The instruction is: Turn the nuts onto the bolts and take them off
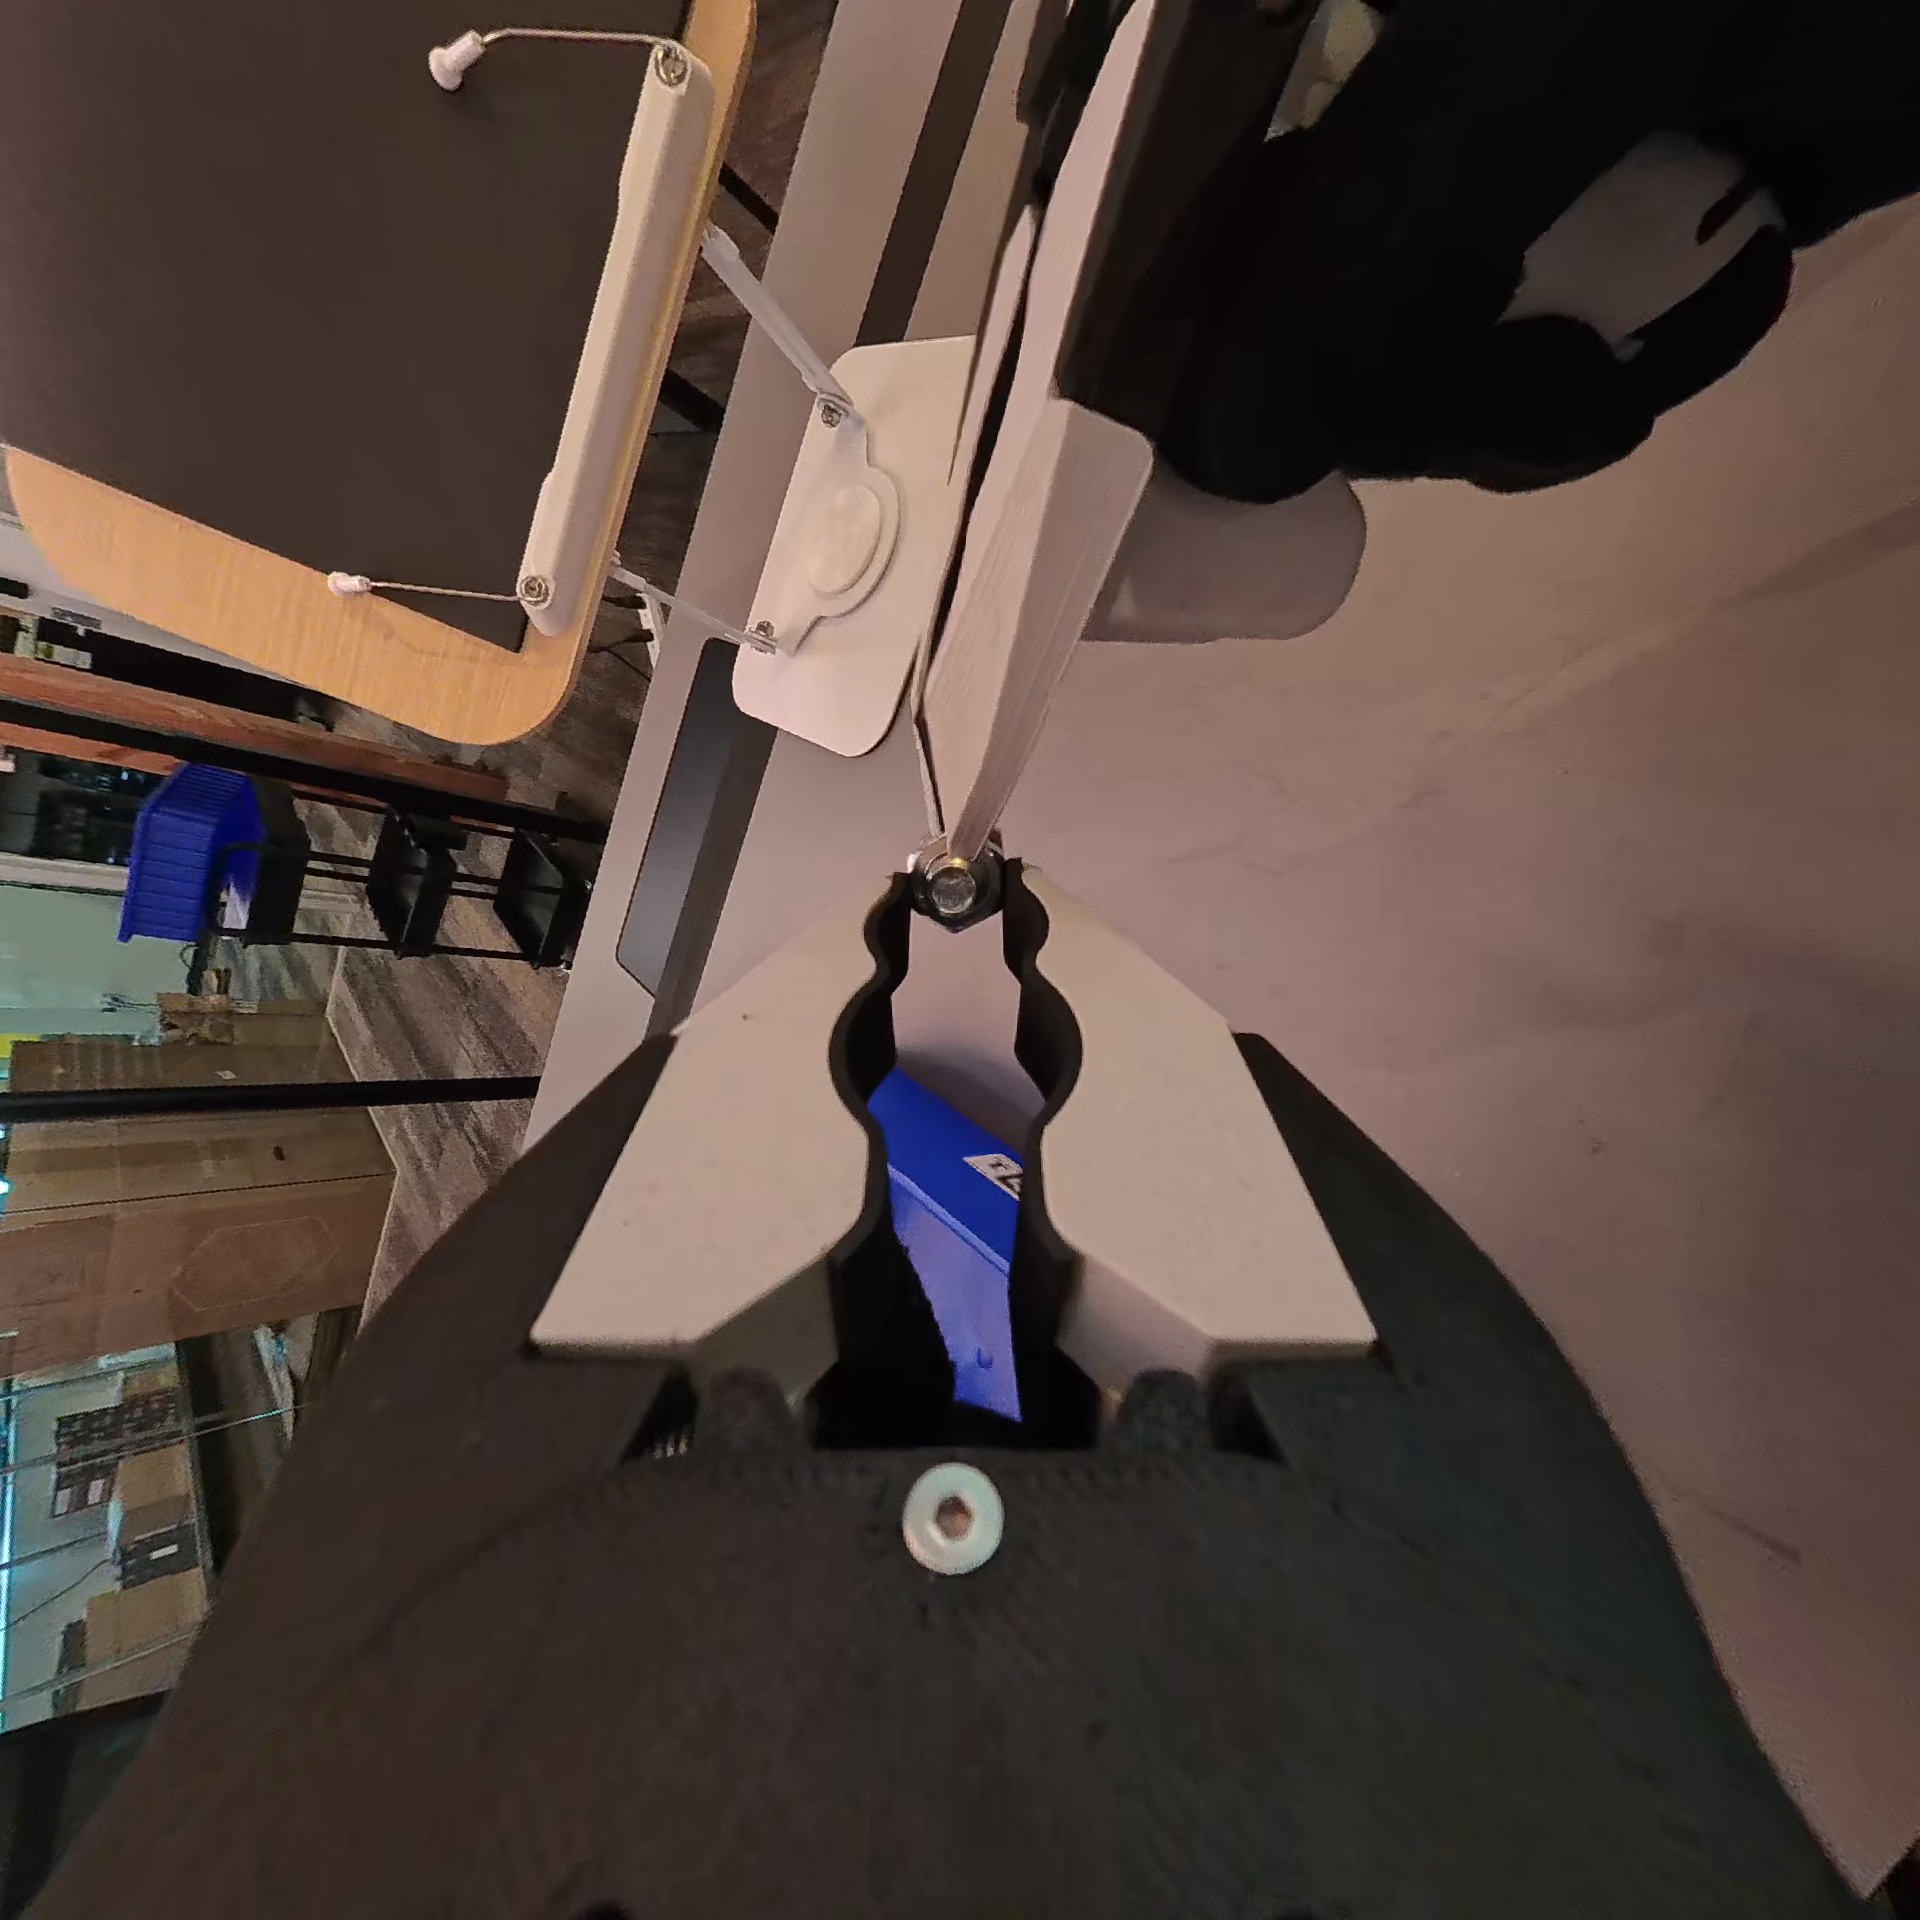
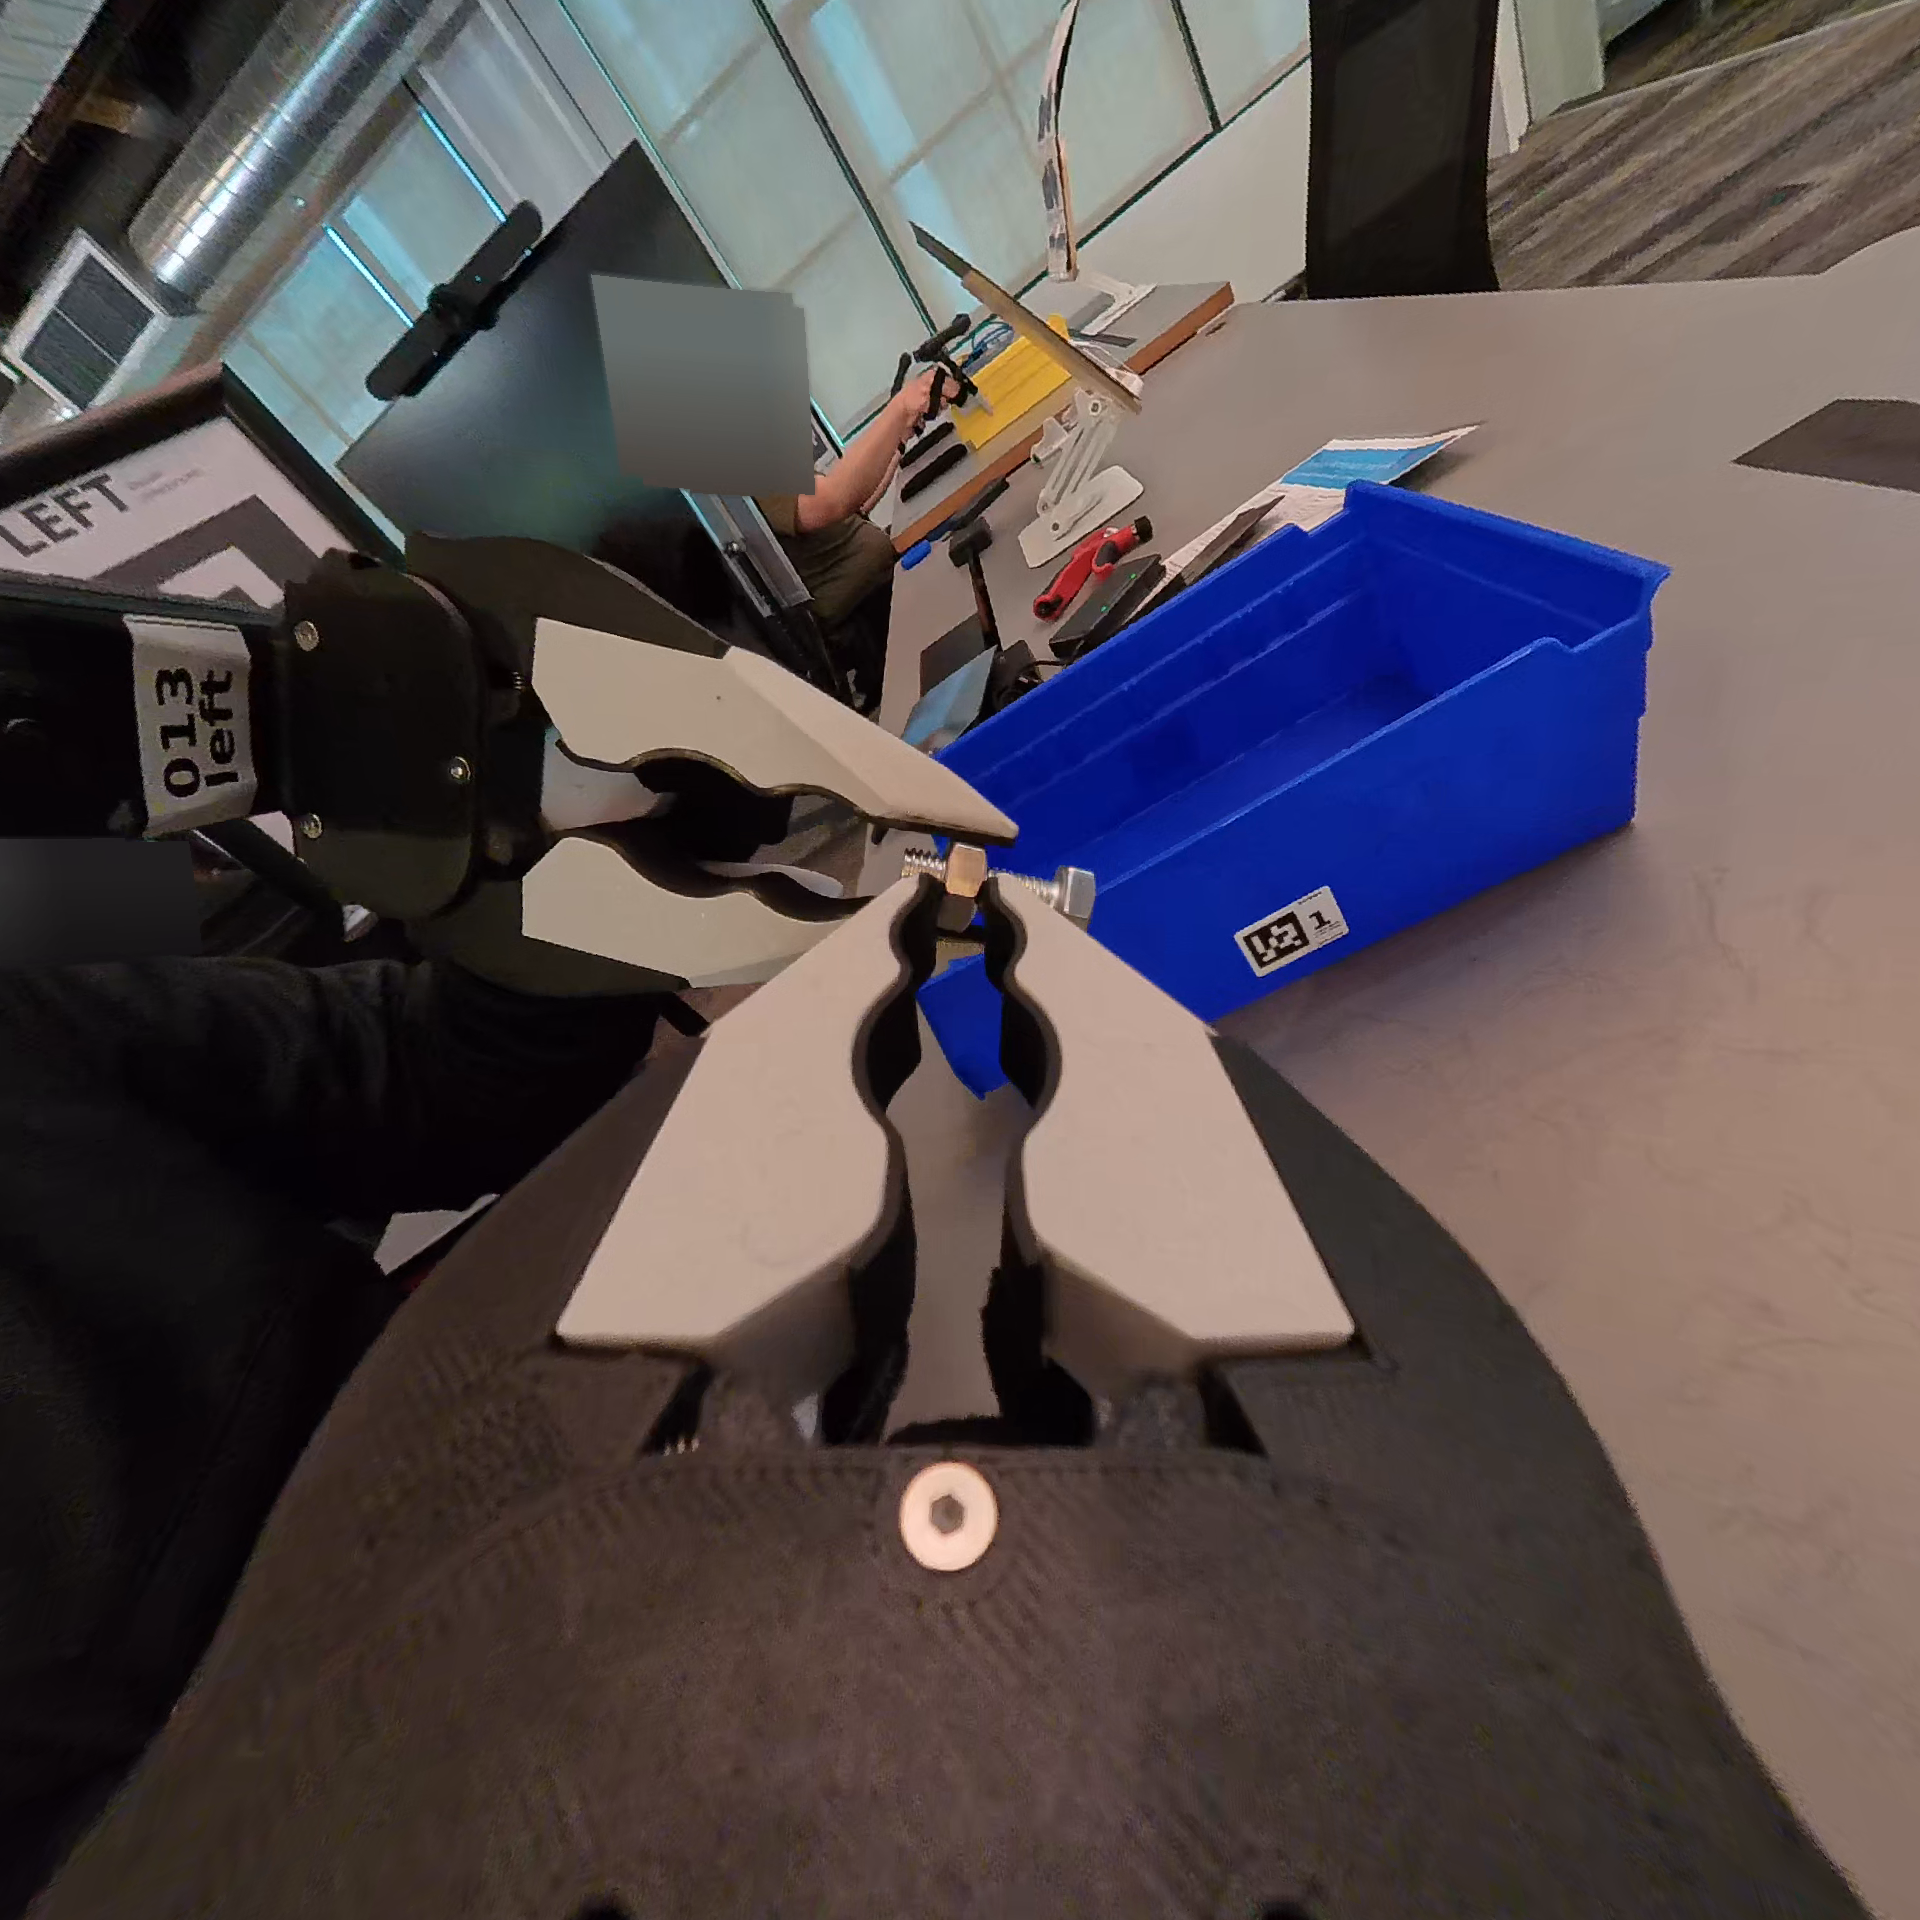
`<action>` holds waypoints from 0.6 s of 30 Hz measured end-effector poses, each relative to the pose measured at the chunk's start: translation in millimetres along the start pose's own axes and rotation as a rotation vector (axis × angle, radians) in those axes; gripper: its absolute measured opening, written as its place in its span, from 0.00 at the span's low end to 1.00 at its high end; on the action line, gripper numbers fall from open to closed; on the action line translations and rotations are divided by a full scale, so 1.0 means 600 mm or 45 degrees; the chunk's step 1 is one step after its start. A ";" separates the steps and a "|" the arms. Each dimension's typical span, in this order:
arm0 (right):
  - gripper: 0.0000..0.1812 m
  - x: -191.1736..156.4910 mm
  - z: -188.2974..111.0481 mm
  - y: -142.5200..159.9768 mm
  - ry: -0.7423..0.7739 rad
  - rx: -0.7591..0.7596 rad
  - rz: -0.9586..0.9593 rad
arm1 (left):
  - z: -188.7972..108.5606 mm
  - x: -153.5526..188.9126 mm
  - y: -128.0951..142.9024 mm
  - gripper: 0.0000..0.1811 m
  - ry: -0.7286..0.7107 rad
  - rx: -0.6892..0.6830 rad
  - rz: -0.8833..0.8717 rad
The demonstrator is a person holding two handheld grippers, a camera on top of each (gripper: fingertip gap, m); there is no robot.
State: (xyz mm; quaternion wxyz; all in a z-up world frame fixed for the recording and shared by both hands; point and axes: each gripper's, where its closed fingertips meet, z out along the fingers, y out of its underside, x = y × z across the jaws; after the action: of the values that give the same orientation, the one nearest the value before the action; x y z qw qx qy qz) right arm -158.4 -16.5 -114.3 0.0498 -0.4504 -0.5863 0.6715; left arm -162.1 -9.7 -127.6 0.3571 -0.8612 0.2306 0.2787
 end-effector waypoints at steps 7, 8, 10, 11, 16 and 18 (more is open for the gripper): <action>0.03 0.000 -0.002 -0.005 -0.022 0.048 0.018 | 0.000 -0.004 -0.004 0.08 -0.020 0.017 -0.005; 0.03 0.000 -0.003 -0.007 -0.028 0.058 0.020 | -0.001 -0.005 -0.006 0.08 -0.026 0.024 -0.009; 0.03 0.000 -0.004 -0.008 -0.035 0.068 0.023 | -0.001 -0.006 -0.007 0.09 -0.025 0.030 -0.015; 0.03 0.000 -0.005 -0.008 -0.036 0.071 0.024 | -0.001 -0.006 -0.008 0.09 -0.025 0.034 -0.015; 0.03 -0.001 -0.009 -0.013 -0.045 0.092 0.027 | -0.002 -0.008 -0.012 0.08 -0.034 0.055 -0.027; 0.03 -0.001 -0.012 -0.016 -0.048 0.105 0.030 | -0.003 -0.011 -0.012 0.08 -0.040 0.059 -0.032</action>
State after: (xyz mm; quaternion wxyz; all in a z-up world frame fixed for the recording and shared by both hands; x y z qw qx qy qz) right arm -157.8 -8.6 -105.1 0.0494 -0.4422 -0.5535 0.7040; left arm -162.1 -5.5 -119.0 0.3840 -0.8510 0.2205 0.2824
